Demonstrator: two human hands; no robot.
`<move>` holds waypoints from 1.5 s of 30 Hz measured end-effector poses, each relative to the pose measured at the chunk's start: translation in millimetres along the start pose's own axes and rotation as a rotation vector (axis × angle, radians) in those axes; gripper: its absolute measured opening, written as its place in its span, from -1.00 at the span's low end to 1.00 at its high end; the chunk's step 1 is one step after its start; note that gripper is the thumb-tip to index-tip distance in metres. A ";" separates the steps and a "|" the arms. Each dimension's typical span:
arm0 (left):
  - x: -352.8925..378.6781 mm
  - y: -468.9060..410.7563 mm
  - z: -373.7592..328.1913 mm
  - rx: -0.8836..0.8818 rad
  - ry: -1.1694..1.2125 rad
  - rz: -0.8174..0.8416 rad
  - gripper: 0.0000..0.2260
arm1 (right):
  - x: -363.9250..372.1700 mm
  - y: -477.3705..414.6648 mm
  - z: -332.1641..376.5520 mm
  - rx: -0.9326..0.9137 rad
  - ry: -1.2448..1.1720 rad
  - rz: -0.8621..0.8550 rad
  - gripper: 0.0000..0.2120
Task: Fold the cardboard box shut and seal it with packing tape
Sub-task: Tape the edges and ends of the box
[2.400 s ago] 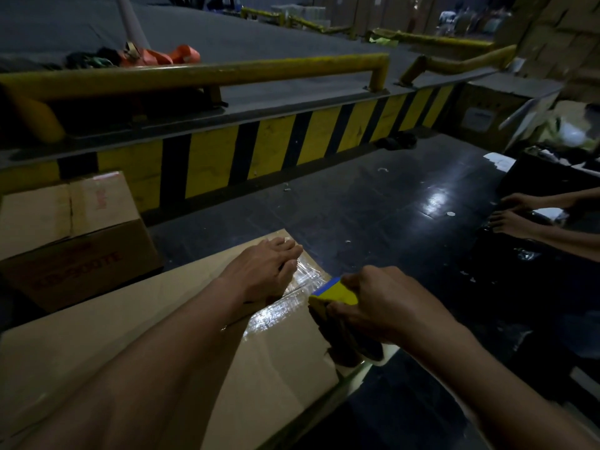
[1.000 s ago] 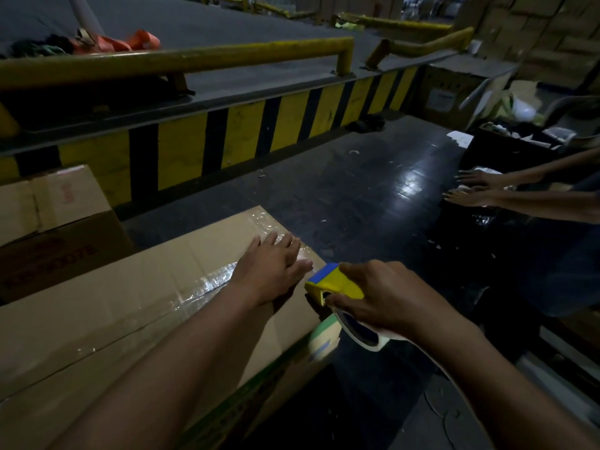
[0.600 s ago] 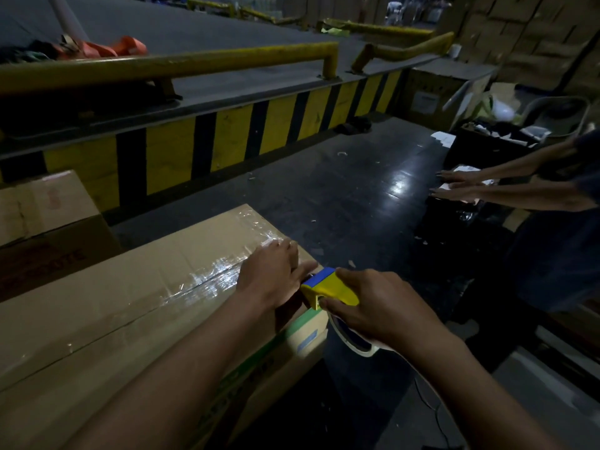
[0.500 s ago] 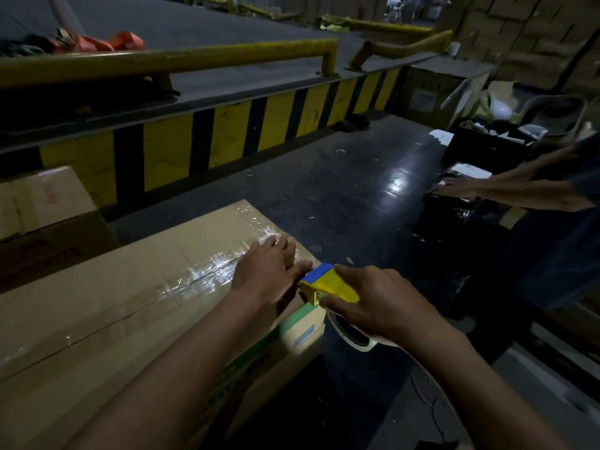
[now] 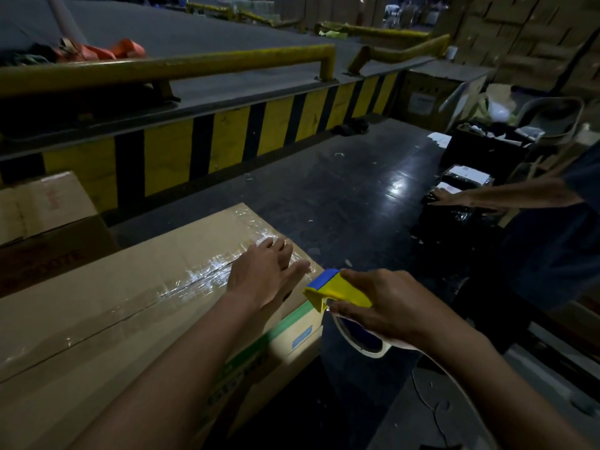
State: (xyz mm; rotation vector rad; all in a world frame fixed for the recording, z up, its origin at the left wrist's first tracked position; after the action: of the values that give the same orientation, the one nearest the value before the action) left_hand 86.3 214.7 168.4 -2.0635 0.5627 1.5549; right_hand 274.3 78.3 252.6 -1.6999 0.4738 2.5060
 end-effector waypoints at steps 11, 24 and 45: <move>2.9 0.5 -3.0 -0.011 0.017 -0.037 -0.14 | -28.5 -3.0 12.0 -0.086 0.086 -0.016 -0.32; -5.7 1.0 -6.3 -0.045 0.073 -0.001 -0.42 | 28.4 1.0 -21.1 -0.009 0.003 -0.037 -0.24; 12.6 0.2 -11.7 0.017 -0.082 -0.023 -0.41 | 38.2 28.3 -36.7 0.046 -0.100 -0.113 -0.29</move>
State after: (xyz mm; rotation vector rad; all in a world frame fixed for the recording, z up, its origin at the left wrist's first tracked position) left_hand 98.4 207.0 158.8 -1.9769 0.5192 1.6078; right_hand 285.8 36.4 211.1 -1.5317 0.4118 2.4656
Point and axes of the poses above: each hand's wrist, its own y-axis away from the middle knuckle, its own x-axis out of the palm, z = x × y, the point moved 2 cm from there along -y, towards the middle knuckle, and after that the axes turned 15 degrees about x, right-handed, at the moved point
